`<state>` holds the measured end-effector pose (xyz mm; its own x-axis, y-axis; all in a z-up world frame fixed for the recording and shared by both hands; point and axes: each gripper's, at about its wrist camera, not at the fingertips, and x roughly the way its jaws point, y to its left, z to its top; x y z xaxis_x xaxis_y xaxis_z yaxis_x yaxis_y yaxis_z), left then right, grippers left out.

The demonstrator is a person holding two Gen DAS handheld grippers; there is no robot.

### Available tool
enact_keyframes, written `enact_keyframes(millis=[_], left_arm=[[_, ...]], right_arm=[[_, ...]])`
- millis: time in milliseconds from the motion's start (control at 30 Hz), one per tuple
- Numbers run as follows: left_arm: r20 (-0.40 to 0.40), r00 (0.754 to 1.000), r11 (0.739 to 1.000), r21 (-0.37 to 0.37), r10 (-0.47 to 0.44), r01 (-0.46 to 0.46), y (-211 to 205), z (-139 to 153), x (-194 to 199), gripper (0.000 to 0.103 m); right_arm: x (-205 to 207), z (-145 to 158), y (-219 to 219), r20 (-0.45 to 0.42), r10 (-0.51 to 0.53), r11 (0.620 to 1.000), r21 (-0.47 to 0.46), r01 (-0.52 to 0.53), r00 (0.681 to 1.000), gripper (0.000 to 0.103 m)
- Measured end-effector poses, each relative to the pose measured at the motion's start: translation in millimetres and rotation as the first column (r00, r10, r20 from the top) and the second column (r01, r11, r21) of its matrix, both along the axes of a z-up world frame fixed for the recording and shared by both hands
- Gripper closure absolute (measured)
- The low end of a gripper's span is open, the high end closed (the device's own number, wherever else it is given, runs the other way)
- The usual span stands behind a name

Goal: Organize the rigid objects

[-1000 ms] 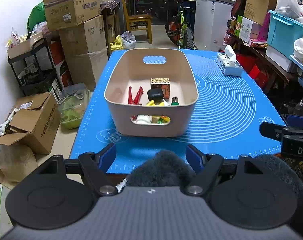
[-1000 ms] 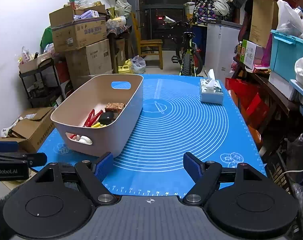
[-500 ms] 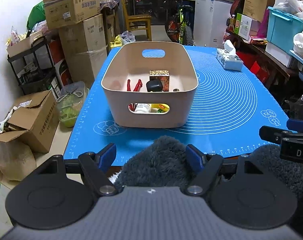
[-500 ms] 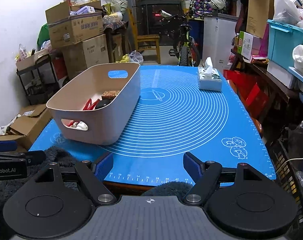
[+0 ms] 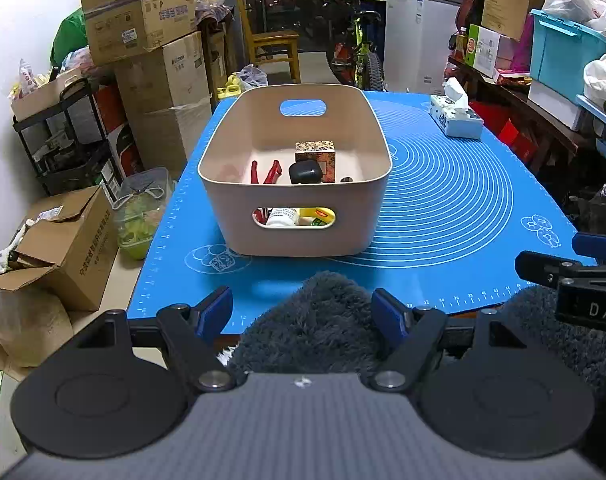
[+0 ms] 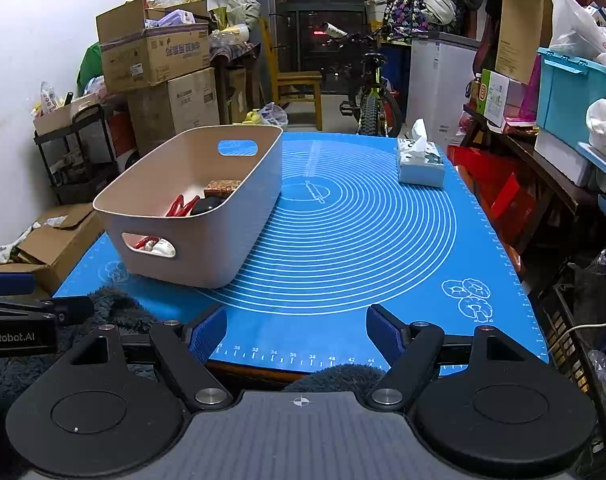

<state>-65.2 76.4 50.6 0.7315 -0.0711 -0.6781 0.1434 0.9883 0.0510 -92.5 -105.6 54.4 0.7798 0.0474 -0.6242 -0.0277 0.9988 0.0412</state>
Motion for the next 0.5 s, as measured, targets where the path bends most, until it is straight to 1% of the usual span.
enact_keyframes(millis=[500], left_arm=[[-0.003,1.000,1.000,0.002,0.000,0.000,-1.1,-0.4,1.2,0.026]], right_arm=[[-0.9,-2.4,-3.2,0.001,-0.015,1.000,0.002,0.015,1.000,0.023]])
